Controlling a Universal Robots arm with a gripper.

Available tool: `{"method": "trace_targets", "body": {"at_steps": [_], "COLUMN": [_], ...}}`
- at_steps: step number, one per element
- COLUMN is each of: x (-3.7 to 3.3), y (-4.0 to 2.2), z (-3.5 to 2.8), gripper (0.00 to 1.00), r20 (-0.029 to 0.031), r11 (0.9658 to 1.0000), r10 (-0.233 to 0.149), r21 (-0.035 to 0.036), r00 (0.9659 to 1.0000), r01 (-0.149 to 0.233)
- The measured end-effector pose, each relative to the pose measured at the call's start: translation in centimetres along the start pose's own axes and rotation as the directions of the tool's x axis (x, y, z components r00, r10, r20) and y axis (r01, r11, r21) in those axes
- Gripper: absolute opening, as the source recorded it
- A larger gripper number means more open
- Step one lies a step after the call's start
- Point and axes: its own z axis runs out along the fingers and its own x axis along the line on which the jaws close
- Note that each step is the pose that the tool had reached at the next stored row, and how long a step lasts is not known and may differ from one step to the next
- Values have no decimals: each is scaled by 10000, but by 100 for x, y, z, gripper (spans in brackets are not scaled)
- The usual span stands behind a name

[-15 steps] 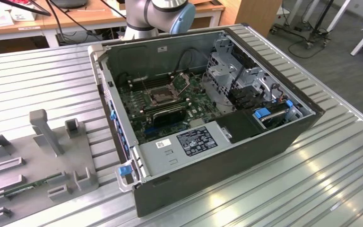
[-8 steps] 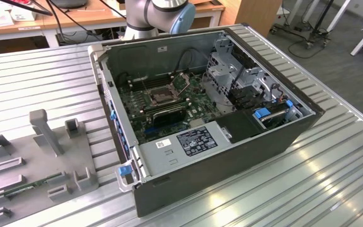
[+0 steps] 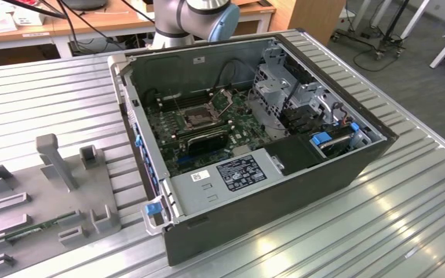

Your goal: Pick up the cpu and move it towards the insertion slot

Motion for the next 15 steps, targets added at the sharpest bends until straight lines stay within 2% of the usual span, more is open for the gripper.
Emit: {"method": "trace_targets", "body": {"at_steps": [15], "x": [-52], "y": [-2], "z": [0], "gripper": [55], "r20": [-1], "r11": [10000], "r10": [-1], "r21": [1], "r00": [10000], "r01": [1]}}
